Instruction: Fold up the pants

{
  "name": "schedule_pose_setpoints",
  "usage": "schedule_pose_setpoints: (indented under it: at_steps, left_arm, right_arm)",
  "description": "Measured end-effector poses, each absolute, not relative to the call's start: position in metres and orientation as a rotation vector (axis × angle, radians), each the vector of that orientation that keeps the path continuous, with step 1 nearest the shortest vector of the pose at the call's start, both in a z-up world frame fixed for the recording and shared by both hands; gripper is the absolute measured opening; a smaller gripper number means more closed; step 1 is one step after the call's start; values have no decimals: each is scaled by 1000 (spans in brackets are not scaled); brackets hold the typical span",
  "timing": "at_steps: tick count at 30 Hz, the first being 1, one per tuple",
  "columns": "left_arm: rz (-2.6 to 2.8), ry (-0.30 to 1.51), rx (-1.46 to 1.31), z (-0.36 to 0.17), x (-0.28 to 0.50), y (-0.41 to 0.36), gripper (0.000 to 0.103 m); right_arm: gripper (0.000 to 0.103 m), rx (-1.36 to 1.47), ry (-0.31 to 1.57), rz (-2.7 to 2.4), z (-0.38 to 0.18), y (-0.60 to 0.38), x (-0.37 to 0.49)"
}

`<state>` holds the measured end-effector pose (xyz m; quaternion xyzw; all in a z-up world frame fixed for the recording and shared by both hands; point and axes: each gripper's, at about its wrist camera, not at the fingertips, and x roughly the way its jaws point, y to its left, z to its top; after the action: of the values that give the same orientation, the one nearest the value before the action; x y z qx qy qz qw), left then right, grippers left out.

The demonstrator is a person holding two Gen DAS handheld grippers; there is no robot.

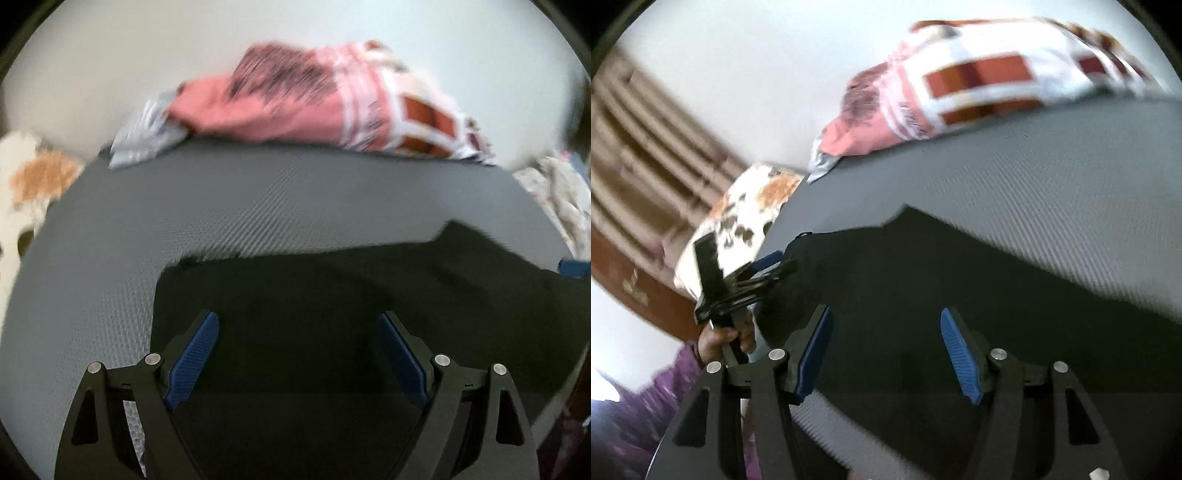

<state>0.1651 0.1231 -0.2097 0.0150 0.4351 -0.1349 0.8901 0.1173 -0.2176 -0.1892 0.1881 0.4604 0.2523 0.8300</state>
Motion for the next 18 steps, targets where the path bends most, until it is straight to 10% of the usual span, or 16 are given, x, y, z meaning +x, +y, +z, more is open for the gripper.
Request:
schedule_pose_setpoints:
  at_steps: [10,13,18]
  left_arm:
    - [-203,908,6,-226,161,143,87]
    - [-205,906,-3,-227,160,142,87]
    - [-204,899,-8,-227,158,144,87]
  right_arm:
    - [51,68,1063,753,-232,-106,229]
    - [1,128,1125,648,-252,-126,265]
    - [16,146,1097,486,-257,-166,277]
